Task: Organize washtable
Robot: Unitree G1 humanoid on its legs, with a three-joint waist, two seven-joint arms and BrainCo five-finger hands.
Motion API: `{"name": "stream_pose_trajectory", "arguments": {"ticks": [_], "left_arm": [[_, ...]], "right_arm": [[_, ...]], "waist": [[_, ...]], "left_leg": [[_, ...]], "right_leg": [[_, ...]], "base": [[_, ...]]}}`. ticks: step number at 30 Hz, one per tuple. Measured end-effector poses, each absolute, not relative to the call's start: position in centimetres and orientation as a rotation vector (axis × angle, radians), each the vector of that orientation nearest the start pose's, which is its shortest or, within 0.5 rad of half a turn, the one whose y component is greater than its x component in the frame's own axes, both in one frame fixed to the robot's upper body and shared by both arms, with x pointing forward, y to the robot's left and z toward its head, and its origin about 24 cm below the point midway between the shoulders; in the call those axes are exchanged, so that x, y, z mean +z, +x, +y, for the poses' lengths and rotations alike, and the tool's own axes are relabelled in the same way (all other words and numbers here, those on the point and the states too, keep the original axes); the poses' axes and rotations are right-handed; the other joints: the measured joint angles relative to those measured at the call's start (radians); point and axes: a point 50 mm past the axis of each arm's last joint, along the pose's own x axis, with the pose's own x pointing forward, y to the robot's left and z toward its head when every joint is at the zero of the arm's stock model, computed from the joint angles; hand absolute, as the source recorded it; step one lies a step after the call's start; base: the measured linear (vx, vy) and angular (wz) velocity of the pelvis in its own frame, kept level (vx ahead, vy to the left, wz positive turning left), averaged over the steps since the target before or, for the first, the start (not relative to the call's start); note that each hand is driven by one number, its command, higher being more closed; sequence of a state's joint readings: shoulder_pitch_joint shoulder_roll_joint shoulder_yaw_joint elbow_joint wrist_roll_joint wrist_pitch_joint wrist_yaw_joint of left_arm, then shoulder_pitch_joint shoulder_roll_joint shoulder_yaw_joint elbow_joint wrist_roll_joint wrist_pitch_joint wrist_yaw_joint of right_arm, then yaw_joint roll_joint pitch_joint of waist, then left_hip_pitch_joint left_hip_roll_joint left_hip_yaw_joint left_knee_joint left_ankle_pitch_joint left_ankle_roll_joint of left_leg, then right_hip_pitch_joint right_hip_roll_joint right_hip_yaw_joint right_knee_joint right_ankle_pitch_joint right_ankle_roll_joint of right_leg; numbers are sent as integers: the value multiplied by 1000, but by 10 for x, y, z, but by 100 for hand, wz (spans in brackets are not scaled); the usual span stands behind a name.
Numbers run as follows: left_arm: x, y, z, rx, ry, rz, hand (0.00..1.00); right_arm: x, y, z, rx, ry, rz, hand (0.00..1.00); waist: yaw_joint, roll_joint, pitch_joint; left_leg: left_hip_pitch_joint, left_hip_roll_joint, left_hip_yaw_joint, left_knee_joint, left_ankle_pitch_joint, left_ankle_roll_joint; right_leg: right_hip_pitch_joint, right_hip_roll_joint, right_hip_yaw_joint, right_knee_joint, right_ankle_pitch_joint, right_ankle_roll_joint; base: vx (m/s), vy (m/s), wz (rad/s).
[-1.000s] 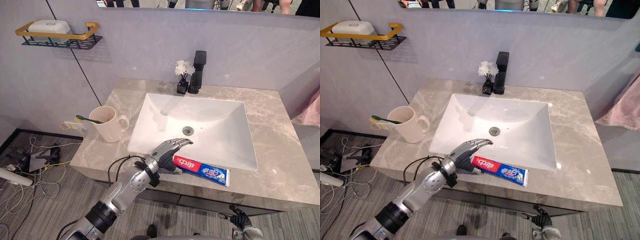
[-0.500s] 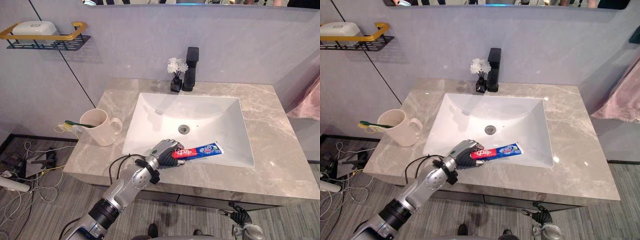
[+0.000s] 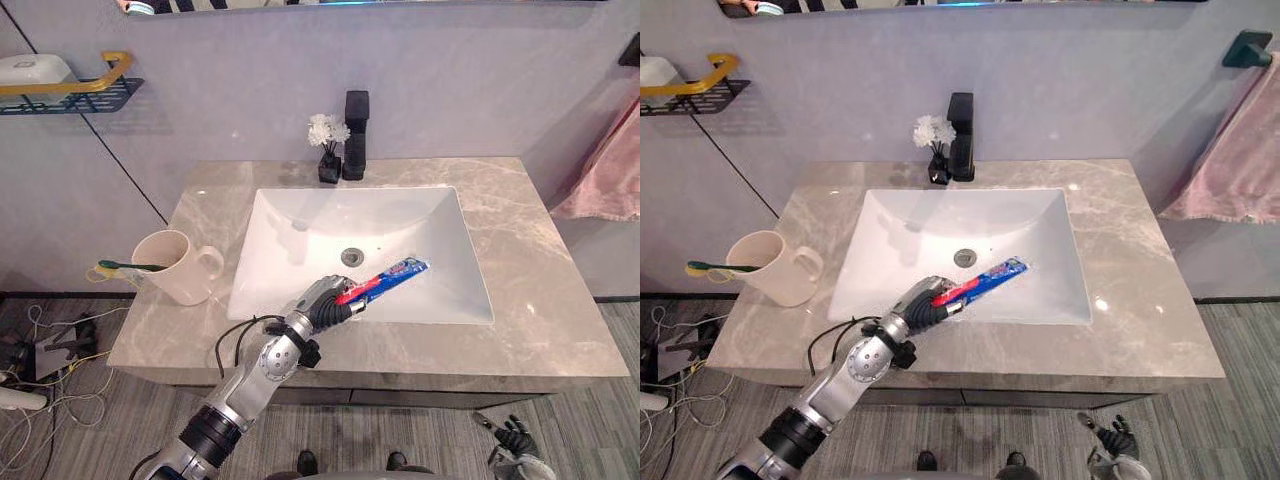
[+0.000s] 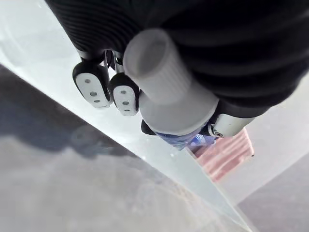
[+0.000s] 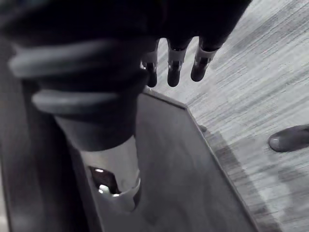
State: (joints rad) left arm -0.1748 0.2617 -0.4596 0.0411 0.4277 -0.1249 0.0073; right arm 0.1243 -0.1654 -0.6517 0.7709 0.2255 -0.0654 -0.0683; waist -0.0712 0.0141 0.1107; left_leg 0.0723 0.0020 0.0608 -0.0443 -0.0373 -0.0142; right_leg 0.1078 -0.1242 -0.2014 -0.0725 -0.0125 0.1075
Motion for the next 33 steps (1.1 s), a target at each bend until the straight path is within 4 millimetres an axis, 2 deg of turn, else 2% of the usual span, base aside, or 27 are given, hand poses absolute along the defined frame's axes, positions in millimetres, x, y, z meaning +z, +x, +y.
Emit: {"name": "stream_pose_trajectory", "arguments": {"ticks": [1, 6, 10, 12, 14, 17, 19, 22, 25, 27, 29, 33], "left_arm": [[64, 258, 75, -492, 681, -297, 100], [76, 257, 67, -482, 601, -338, 100], [81, 258, 67, -469, 575, -350, 100], [82, 259, 71, -455, 567, -347, 100], [85, 261, 74, -437, 567, -351, 100], [93, 262, 79, -407, 563, -380, 100], [98, 261, 82, -389, 558, -398, 100], [98, 258, 86, -376, 552, -395, 100], [98, 252, 87, -381, 537, -397, 100], [99, 247, 86, -398, 525, -405, 100], [101, 245, 85, -404, 507, -413, 100], [109, 240, 79, -425, 477, -461, 100]], "right_arm": [[-101, 95, -325, -896, 222, 648, 0], [-57, 102, -355, -984, 147, 435, 0], [-15, 104, -377, -1047, 67, 252, 0], [4, 110, -382, -1040, 20, 184, 0], [32, 114, -387, -1031, -41, 75, 0], [74, 115, -392, -1016, -130, -84, 0], [90, 116, -391, -985, -163, -152, 0], [111, 126, -385, -925, -170, -269, 0], [134, 155, -366, -769, -160, -400, 0], [152, 186, -343, -583, -142, -486, 0], [163, 207, -324, -448, -116, -541, 0], [171, 237, -287, -216, -46, -577, 0]], "waist": [[0, 0, 0], [-2, -7, 0], [-9, -28, -3], [-10, -29, -3], [-24, -30, -4], [-26, -30, -4], [-28, -32, -8], [-27, -30, -32], [-25, -27, -35], [-22, -23, -40], [-16, -20, -44], [7, -19, -45]], "left_leg": [[-1, 0, 4, 2, -2, 1], [1, -1, 29, 30, -26, 6], [5, 1, 44, 31, -27, 6], [6, 1, 54, 32, -27, 6], [6, 0, 60, 40, -30, 9], [5, -2, 62, 51, -34, 11], [5, -3, 62, 54, -34, 12], [1, -4, 61, 58, -35, 13], [2, -6, 61, 63, -37, 15], [0, -6, 59, 67, -37, 15], [-4, -6, 53, 71, -37, 15], [-13, -8, 26, 82, -37, 17]], "right_leg": [[-4, 0, 8, 4, 0, 0], [-9, -5, 35, 18, -1, 2], [-21, -4, 48, 36, -5, 7], [-30, -5, 65, 44, -6, 8], [-34, -6, 68, 54, -6, 8], [-34, -10, 69, 62, -7, 9], [-38, -11, 69, 70, -10, 13], [-43, -12, 70, 71, -10, 13], [-44, -14, 70, 71, -10, 13], [-43, -14, 68, 71, -9, 14], [-42, -14, 65, 71, -9, 14], [-29, -16, 37, 68, -9, 13]], "base": [[-2, 14, -24], [-13, 12, -15], [-40, -12, -11], [-38, -6, -18], [-39, 6, -10], [-37, 4, -3], [-43, -2, 0], [-34, -3, 0], [-39, 2, 0], [-9, 0, 2], [-4, -3, 8], [6, -10, 17]]}}
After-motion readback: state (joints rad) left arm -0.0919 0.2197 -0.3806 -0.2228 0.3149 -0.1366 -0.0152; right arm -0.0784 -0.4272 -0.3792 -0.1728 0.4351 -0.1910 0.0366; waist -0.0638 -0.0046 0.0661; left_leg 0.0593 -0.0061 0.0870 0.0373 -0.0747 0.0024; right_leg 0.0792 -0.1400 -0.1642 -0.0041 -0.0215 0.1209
